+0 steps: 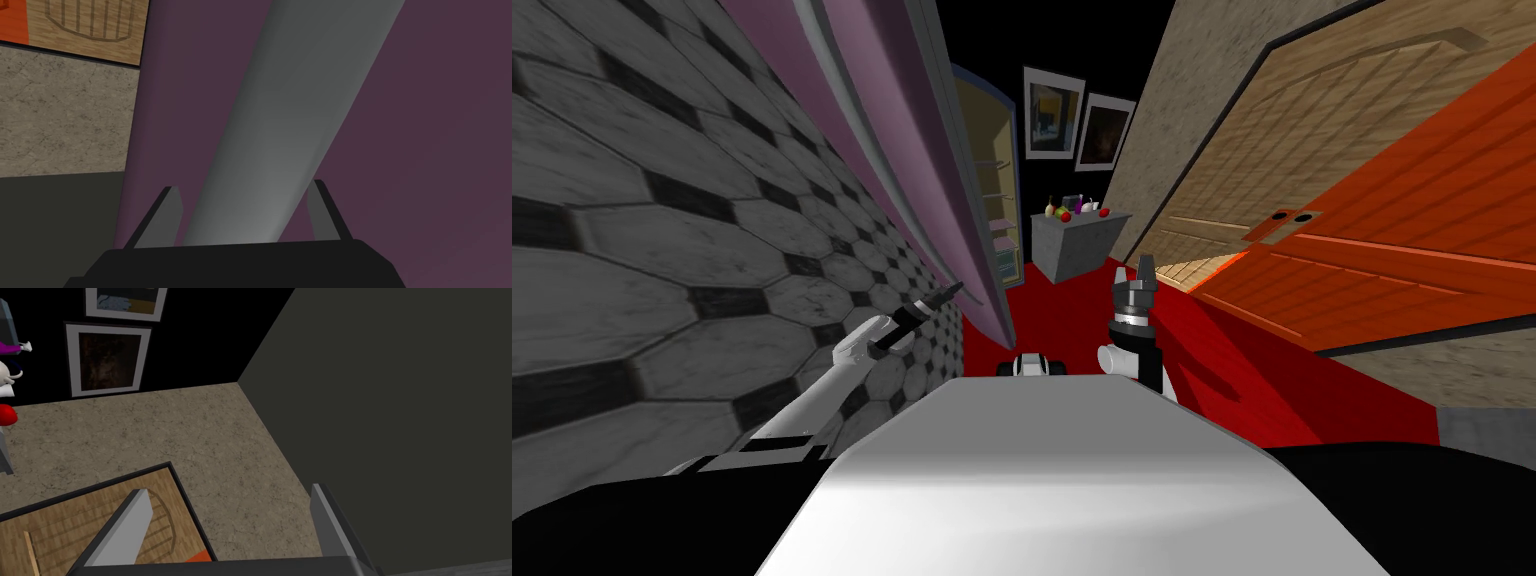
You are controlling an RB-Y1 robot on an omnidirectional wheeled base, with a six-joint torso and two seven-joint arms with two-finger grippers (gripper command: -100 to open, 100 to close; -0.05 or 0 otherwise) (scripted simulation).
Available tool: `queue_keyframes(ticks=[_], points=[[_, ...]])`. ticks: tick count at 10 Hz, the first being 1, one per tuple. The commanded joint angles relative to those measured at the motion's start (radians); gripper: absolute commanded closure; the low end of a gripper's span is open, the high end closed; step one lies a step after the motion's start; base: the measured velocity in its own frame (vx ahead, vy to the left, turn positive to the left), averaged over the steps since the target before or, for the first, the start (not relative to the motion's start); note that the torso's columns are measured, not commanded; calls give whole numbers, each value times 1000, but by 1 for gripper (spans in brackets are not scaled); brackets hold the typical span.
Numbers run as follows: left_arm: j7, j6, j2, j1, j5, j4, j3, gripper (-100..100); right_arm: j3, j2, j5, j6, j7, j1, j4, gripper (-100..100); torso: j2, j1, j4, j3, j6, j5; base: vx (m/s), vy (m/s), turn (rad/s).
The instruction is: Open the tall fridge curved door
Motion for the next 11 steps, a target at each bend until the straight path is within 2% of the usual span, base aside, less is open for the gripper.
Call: queue_keyframes(ticks=[1,5,6,7,8,11], points=[[40,-10,38,-8,10,9,15,-100,0,0,0,0,0,0,0,0,-6,-2,-3,-4,1,-1,-10,-15,81],[114,4,113,-13,29,-30,41,-100,0,0,0,0,0,0,0,0,-8,-1,-4,-5,4,0,21,-28,51],[127,6,126,-13,32,-37,45,-100,0,0,0,0,0,0,0,0,-6,-1,-4,-4,3,0,18,-26,39],[117,6,117,-13,30,-35,42,-100,0,0,0,0,0,0,0,0,-5,0,-3,-3,3,1,9,-11,5],[121,8,119,-13,30,-35,42,0,0,0,0,0,0,0,0,0,-4,1,-3,-2,3,1,0,0,0],[120,7,119,-13,30,-35,42,0,0,0,0,0,0,0,0,0,-5,0,-3,-3,2,1,0,0,0]])
